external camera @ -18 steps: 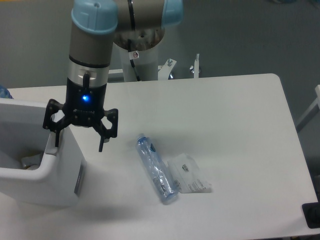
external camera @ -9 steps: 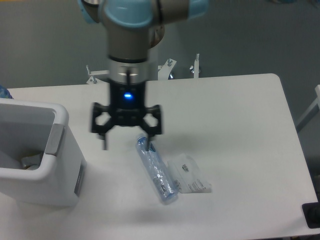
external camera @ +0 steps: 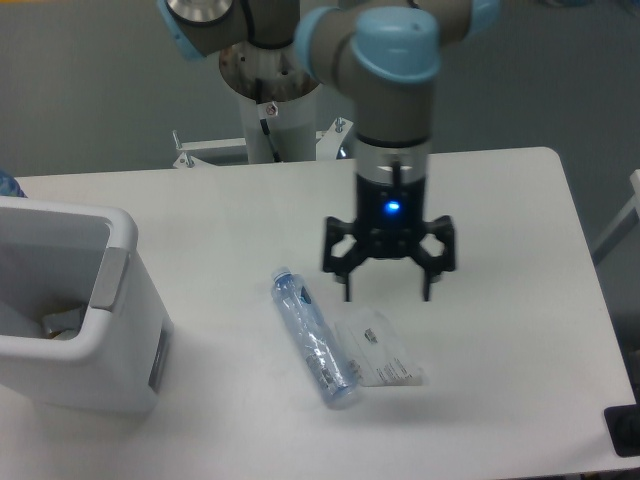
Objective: Open the trash can
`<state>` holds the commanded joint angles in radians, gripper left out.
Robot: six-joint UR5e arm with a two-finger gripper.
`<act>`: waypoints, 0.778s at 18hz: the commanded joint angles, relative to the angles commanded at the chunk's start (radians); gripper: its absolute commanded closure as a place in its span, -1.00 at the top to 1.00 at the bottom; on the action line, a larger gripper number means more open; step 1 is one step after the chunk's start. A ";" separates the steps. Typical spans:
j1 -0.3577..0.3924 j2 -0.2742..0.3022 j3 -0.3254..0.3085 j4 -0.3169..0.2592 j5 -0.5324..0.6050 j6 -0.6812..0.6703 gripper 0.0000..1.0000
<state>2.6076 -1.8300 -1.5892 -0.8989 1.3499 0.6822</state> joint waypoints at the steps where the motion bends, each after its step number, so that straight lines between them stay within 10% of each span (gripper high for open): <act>1: 0.009 -0.005 -0.003 0.000 0.000 0.040 1.00; 14: 0.088 -0.043 -0.034 -0.043 0.152 0.491 1.00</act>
<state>2.6952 -1.8730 -1.6229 -0.9419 1.5018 1.1735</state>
